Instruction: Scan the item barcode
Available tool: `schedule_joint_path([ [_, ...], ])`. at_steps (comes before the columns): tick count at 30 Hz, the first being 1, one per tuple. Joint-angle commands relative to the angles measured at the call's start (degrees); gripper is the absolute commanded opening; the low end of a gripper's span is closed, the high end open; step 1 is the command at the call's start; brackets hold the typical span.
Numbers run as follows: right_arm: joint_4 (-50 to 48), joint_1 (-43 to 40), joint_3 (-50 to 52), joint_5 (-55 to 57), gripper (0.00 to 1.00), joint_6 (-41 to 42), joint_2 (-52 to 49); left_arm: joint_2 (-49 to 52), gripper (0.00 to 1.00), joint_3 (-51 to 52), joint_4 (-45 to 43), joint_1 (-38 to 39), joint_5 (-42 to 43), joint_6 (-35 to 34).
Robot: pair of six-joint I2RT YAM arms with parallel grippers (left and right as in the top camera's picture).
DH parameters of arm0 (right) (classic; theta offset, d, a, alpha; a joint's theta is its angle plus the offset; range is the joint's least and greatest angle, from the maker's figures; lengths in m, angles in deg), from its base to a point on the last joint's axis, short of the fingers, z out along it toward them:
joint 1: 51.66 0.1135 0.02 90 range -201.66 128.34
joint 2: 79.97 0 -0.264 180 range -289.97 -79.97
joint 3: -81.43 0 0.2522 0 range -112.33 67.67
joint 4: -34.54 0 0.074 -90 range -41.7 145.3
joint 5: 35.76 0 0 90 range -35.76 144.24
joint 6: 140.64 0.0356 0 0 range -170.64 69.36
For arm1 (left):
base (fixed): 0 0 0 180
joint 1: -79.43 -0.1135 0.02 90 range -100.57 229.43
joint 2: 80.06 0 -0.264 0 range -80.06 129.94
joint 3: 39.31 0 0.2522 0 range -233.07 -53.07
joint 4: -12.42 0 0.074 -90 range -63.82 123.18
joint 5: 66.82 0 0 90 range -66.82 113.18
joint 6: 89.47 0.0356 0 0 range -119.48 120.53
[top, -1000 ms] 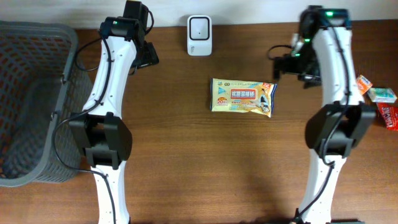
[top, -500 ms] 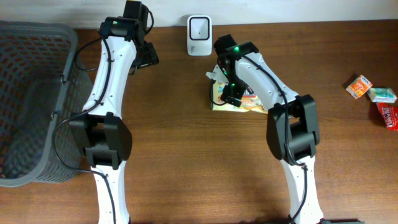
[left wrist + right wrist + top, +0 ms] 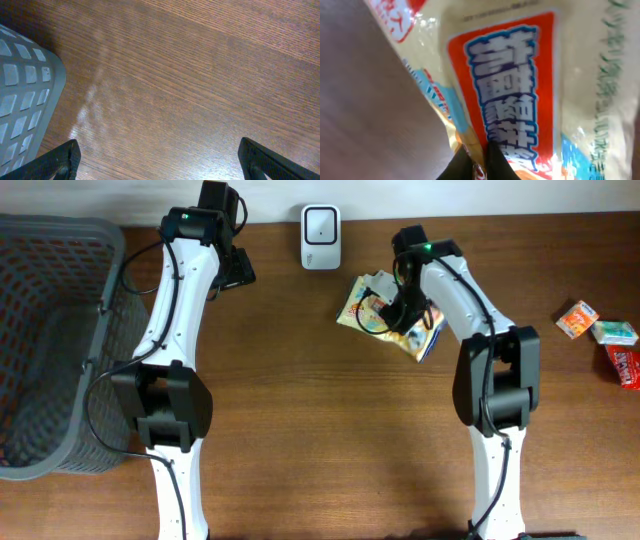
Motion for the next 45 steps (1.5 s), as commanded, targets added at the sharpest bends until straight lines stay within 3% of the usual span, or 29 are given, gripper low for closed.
schedule_joint_path([
  [1, 10.1, 3.7, -1.2, -3.8, 0.17, 13.1, 0.0, -1.4, 0.99, 0.1, 0.0, 0.1, -0.6, -0.7],
  [2, 16.8, 5.6, -3.6, -4.3, 0.34, 13.2, 0.0, -1.4, 0.99, 0.1, 0.0, 0.1, -0.6, -0.7],
  [4, 20.8, 7.3, -6.6, -1.1, 0.47, 13.2, 0.0, -1.4, 0.99, 0.1, 0.0, 0.1, -0.6, -0.7],
  [5, 20.4, 8.1, -8.4, 3.8, 0.80, 13.2, 0.0, -1.4, 0.99, 0.1, 0.0, 0.1, -0.6, -0.7],
  [6, 18.9, 8.3, -9.0, 7.3, 0.99, 13.2, 0.0, -1.4, 0.99, 0.1, 0.0, 0.1, -0.6, -0.7],
  [13, 11.3, 5.6, -7.0, 10.6, 0.99, 13.2, -0.4, -1.4, 0.99, 0.1, 0.0, 0.1, -0.6, -0.7],
  [20, 1.2, 5.7, 3.7, 8.9, 0.99, 13.2, -0.4, -1.4, 0.99, 0.1, 0.0, 0.1, -0.6, -0.7],
  [21, -0.1, 5.7, 5.0, 8.9, 0.94, 13.2, -0.4, -1.4, 0.99, 0.1, 0.0, 0.1, -0.6, -0.7],
  [23, -0.9, 5.7, 5.8, 8.9, 0.51, 14.1, -0.4, -1.4, 0.99, 0.1, 0.0, 0.1, -0.6, -0.7],
  [24, -0.8, 5.7, 5.5, 8.9, 0.38, 16.8, -0.3, -1.4, 0.99, 0.1, 0.0, 0.1, -0.6, -0.7],
  [29, 1.8, 5.7, -1.4, 8.8, 0.08, 25.9, -0.1, -1.4, 0.99, 0.1, 0.0, 0.1, -0.6, -0.7],
  [32, 4.1, 5.7, -10.6, 4.3, 0.08, 26.8, -0.1, -1.4, 0.99, 0.1, 0.0, 0.1, -0.6, -0.7],
  [35, 0.1, 5.7, -19.5, 1.7, 0.13, 33.1, -0.1, -1.4, 0.99, 0.1, 0.0, 0.1, -0.6, -0.7],
  [40, -21.3, 6.0, -20.7, 1.3, 0.16, 43.1, -1.0, -1.4, 0.99, 0.1, 0.0, 0.1, -0.6, -0.7],
  [45, -35.7, 7.9, -20.7, 1.5, 0.16, 44.1, -4.3, -1.4, 0.99, 0.1, 0.0, 0.1, -0.6, -0.7],
])
